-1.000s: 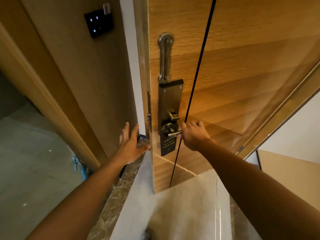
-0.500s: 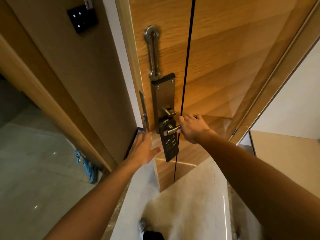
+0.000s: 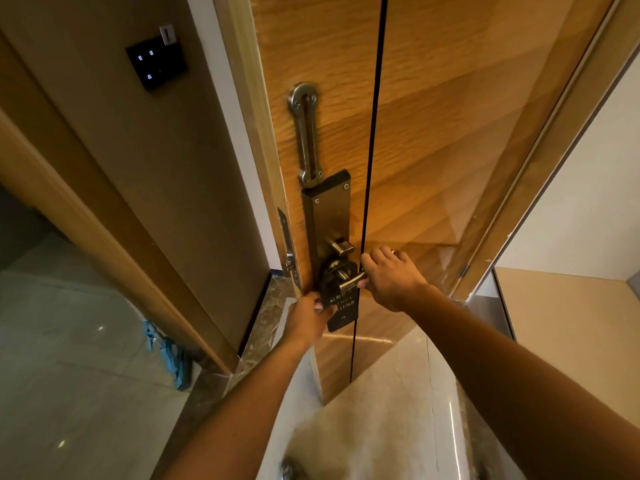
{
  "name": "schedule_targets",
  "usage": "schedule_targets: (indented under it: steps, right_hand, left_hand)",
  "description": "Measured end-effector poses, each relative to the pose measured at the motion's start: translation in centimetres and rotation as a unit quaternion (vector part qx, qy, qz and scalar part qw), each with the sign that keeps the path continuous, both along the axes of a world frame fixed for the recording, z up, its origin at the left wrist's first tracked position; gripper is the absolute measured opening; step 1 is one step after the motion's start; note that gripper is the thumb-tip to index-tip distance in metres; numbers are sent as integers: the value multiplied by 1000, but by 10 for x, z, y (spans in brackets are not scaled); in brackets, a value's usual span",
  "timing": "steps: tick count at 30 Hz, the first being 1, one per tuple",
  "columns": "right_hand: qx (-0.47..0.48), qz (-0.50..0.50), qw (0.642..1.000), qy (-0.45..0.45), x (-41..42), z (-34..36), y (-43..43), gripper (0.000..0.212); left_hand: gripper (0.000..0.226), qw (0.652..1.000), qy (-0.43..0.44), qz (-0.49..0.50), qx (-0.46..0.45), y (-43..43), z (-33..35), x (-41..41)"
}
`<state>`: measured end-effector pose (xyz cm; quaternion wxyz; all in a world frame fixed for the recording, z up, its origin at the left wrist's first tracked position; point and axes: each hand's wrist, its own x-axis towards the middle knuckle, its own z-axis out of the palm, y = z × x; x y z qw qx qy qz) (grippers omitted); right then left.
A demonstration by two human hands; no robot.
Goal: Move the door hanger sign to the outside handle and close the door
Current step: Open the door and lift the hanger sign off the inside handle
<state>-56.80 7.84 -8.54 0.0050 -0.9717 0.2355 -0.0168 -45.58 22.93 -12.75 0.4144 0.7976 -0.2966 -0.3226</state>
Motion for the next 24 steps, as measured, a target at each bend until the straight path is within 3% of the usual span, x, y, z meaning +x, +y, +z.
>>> schedule_targets:
  steps: [7, 12, 16, 20, 24]
  right_hand:
    - [24, -5, 1000, -9, -4, -4, -3, 48]
    - [69, -25, 996, -57, -16, -1, -9, 72]
    - [89, -42, 992, -74, -36, 8, -17, 93]
    - [81, -61, 992, -77, -60, 14, -18, 99]
    - [74, -68, 992, -77, -85, 12, -17, 96]
  left_hand:
    - [16, 995, 74, 34, -63, -4, -8, -10]
    - [15, 999, -35, 4, -31, 2, 0, -14]
    - [14, 998, -63, -7, -22, 7, 11, -24]
    - [9, 995, -93, -16, -25, 7, 22, -36]
    - [20, 992, -125, -5, -27, -5, 27, -54]
